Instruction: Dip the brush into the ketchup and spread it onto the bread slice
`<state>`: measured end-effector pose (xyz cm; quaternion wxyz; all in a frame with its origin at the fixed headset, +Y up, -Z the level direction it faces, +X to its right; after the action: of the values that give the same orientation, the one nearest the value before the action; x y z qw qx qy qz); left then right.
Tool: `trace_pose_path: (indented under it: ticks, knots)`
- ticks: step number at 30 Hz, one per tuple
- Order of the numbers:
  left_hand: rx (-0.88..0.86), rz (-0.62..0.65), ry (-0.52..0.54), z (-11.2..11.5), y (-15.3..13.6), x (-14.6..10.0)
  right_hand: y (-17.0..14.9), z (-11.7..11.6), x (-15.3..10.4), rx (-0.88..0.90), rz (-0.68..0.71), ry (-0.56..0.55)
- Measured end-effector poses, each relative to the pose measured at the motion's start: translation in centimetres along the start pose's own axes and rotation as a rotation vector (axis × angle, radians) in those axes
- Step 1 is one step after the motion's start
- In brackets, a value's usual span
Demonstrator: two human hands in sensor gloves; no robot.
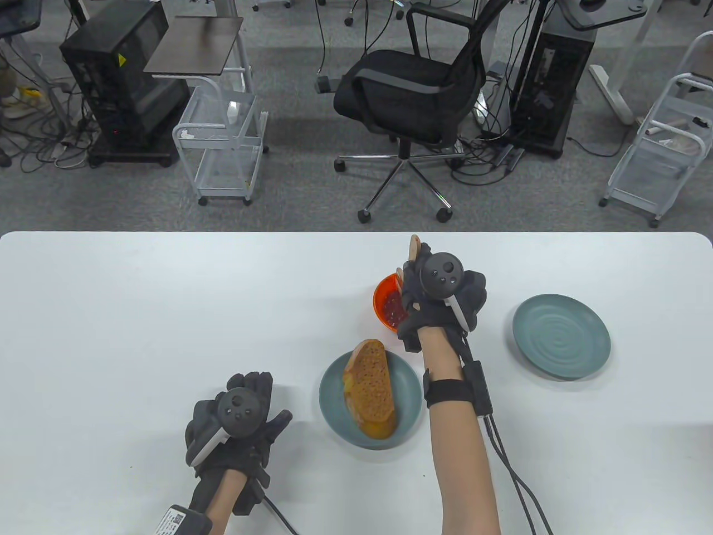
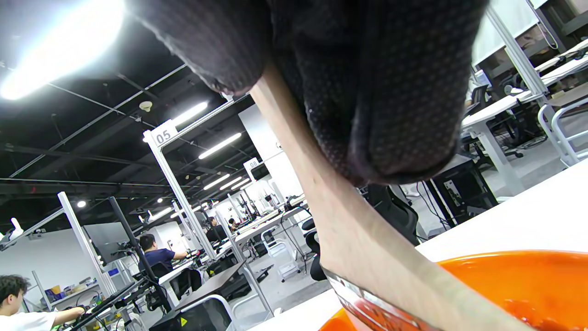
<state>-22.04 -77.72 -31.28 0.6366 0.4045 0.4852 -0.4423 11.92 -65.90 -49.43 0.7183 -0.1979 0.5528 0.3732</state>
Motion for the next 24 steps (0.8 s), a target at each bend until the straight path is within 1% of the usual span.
trace_pose_path:
  ticks: [2,4,7,12,13,14,15,17,18,20,22,24]
  knots:
    - [-0.003,0.003,0.002,0.0,0.0,0.0,0.0,0.5,-0.1,0.019,-0.001,-0.024]
    - [-0.004,0.009,0.002,0.0,0.1,0.0,0.1,1.4,-0.3,0.053,-0.006,-0.058]
    - [0.007,0.033,-0.006,0.3,0.6,0.0,0.3,4.0,-0.9,0.133,-0.001,-0.114]
    - [-0.005,0.087,0.000,0.2,1.9,-0.3,0.0,9.2,-3.1,0.330,0.006,-0.224]
    - [-0.015,0.105,0.006,0.1,2.3,-0.4,-0.3,10.0,-4.0,0.385,0.000,-0.243]
    - [-0.018,0.111,0.006,0.1,2.4,-0.4,-0.4,10.3,-4.3,0.408,-0.003,-0.248]
    - [-0.024,0.122,0.006,0.1,2.7,-0.5,-0.9,10.8,-5.4,0.474,-0.016,-0.260]
    - [-0.038,0.139,0.006,0.2,3.1,-0.4,-1.8,10.9,-6.9,0.563,-0.038,-0.270]
    - [-0.047,0.120,0.011,0.4,3.3,-0.2,-2.4,10.7,-7.8,0.621,-0.059,-0.263]
    - [-0.052,0.064,-0.002,1.2,3.4,0.7,-3.3,9.8,-9.2,0.713,-0.102,-0.243]
    - [-0.060,0.050,-0.061,2.0,3.6,1.5,-3.9,8.4,-10.4,0.789,-0.127,-0.223]
    - [-0.066,0.034,-0.092,2.4,3.8,1.8,-4.2,6.9,-11.1,0.816,-0.148,-0.195]
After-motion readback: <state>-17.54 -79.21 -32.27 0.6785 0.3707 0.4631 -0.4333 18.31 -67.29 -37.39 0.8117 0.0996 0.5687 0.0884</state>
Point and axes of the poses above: the tracker on the back of each hand, its own y axis roughly to the thumb side, its own x axis roughly from the wrist to the fingertips, z = x × y, the point moved 2 cm from there along x, roughly from the wrist to the fingertips, and after that the axes turned 7 degrees about x, right-handed, at the moved point
